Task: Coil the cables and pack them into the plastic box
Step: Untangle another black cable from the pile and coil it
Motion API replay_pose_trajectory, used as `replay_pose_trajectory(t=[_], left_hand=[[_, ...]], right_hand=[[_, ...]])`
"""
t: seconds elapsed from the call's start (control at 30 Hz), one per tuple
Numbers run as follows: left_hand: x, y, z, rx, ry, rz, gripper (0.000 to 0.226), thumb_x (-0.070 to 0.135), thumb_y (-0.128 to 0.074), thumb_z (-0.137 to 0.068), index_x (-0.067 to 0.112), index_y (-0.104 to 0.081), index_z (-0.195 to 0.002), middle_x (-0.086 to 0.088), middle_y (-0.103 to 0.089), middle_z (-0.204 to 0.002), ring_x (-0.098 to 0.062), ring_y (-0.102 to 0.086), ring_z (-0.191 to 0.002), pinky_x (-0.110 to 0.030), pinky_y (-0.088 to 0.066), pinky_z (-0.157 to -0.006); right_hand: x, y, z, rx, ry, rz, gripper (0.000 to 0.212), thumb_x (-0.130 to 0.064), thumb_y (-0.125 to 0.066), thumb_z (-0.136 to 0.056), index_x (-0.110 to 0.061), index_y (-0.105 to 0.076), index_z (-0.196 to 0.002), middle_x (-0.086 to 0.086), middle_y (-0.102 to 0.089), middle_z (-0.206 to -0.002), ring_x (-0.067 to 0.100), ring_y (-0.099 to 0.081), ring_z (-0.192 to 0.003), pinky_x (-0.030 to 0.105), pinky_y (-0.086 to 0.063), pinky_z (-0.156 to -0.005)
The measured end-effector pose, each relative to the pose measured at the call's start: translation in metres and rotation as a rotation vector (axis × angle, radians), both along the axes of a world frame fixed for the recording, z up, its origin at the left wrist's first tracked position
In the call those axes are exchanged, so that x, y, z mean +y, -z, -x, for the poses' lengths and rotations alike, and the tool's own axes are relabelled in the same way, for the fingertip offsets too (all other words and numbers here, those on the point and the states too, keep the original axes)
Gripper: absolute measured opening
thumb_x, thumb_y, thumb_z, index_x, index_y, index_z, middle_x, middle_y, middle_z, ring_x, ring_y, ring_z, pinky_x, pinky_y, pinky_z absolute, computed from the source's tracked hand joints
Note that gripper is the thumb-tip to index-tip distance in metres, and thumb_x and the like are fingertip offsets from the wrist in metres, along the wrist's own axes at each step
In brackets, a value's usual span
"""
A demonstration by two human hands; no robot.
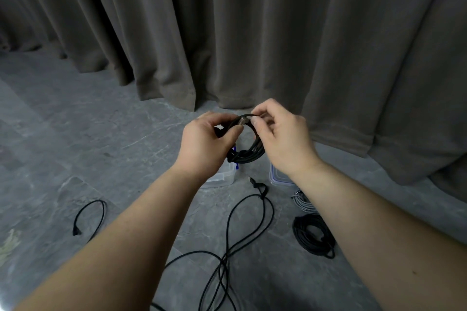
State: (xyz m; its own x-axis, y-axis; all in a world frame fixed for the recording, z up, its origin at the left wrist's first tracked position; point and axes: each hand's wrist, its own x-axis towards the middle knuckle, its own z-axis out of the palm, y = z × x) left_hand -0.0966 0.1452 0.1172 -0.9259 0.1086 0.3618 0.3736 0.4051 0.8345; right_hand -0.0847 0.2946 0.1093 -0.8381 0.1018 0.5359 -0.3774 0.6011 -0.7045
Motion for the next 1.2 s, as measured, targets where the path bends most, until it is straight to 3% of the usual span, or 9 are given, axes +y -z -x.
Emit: replay_pose_trajectory(t=[0.13,0.27,0.4,0.53,0.73,0.9,1.07,1.2], left_hand=[[0.001,-0.001,0.003,0.024,-0.023,0.031,0.012,0.02,-0.074,-0.085,0.027,-0.073,-0.094,0.014,-0.066,-0.09,-0.017,-0.068,-0.079,-0.043,-0.058,-0.079],[0.0,0.002,0.006,0.02,-0.044,0.056,0.011,0.023,-0.072,-0.086,0.019,-0.075,-0.096,0.006,-0.07,-0.09,-0.017,-0.068,-0.077,-0.044,-0.058,-0.077],[-0.003,0.004,0.007,-0.024,-0.092,0.02,0.002,0.024,-0.071,-0.087,0.024,-0.073,-0.086,0.009,-0.07,-0.079,-0.013,-0.068,-0.067,-0.041,-0.058,-0.073],[-0.002,0.006,0.005,-0.032,-0.106,0.012,0.017,0.021,-0.069,-0.088,0.034,-0.066,-0.078,0.014,-0.067,-0.074,-0.011,-0.067,-0.062,-0.036,-0.058,-0.071],[0.0,0.005,0.006,-0.077,-0.08,-0.029,0.006,0.02,-0.069,-0.088,0.026,-0.07,-0.087,0.005,-0.068,-0.074,-0.014,-0.066,-0.064,-0.036,-0.059,-0.07],[0.002,-0.001,0.004,-0.244,0.031,-0.186,0.008,0.027,-0.067,-0.09,0.022,-0.071,-0.085,-0.001,-0.066,-0.071,-0.011,-0.063,-0.059,-0.038,-0.057,-0.071],[0.004,0.006,0.008,-0.147,-0.013,-0.081,0.01,0.024,-0.061,-0.094,0.025,-0.07,-0.089,0.006,-0.071,-0.084,-0.008,-0.071,-0.072,-0.03,-0.057,-0.073],[0.004,0.011,0.008,-0.09,-0.069,0.002,0.013,0.023,-0.059,-0.095,0.025,-0.069,-0.086,0.008,-0.071,-0.079,-0.011,-0.069,-0.078,-0.029,-0.056,-0.075]], right_hand=[[0.0,0.002,0.0,0.021,-0.014,0.032,0.013,-0.019,-0.055,-0.093,-0.032,-0.055,-0.09,-0.004,-0.064,-0.074,0.021,-0.066,-0.07,0.042,-0.054,-0.068],[-0.001,0.003,0.001,-0.02,-0.062,0.054,0.013,-0.022,-0.053,-0.093,-0.035,-0.052,-0.091,-0.001,-0.064,-0.075,0.024,-0.065,-0.07,0.045,-0.054,-0.068],[-0.003,0.003,0.004,-0.089,-0.105,0.106,0.008,-0.027,-0.053,-0.089,-0.035,-0.055,-0.086,-0.002,-0.065,-0.076,0.028,-0.066,-0.072,0.048,-0.055,-0.069],[-0.004,0.004,0.007,-0.199,-0.093,0.207,0.006,-0.03,-0.057,-0.084,-0.033,-0.06,-0.08,0.009,-0.067,-0.073,0.034,-0.065,-0.073,0.051,-0.056,-0.07],[-0.002,0.003,0.011,-0.242,-0.045,0.347,0.024,-0.011,-0.066,-0.086,-0.029,-0.064,-0.069,0.003,-0.069,-0.078,0.019,-0.065,-0.074,0.028,-0.051,-0.069],[-0.001,0.004,0.009,-0.212,-0.041,0.38,0.029,-0.005,-0.066,-0.085,-0.03,-0.065,-0.07,0.001,-0.069,-0.075,0.022,-0.068,-0.077,0.029,-0.055,-0.071],[-0.005,0.003,0.006,-0.211,-0.078,0.45,0.029,-0.002,-0.069,-0.083,-0.03,-0.062,-0.079,-0.009,-0.065,-0.081,0.002,-0.06,-0.074,0.015,-0.048,-0.072],[-0.005,0.002,0.007,-0.263,-0.077,0.519,0.021,-0.005,-0.071,-0.082,-0.025,-0.066,-0.08,-0.009,-0.066,-0.074,-0.004,-0.06,-0.066,0.012,-0.046,-0.069]])
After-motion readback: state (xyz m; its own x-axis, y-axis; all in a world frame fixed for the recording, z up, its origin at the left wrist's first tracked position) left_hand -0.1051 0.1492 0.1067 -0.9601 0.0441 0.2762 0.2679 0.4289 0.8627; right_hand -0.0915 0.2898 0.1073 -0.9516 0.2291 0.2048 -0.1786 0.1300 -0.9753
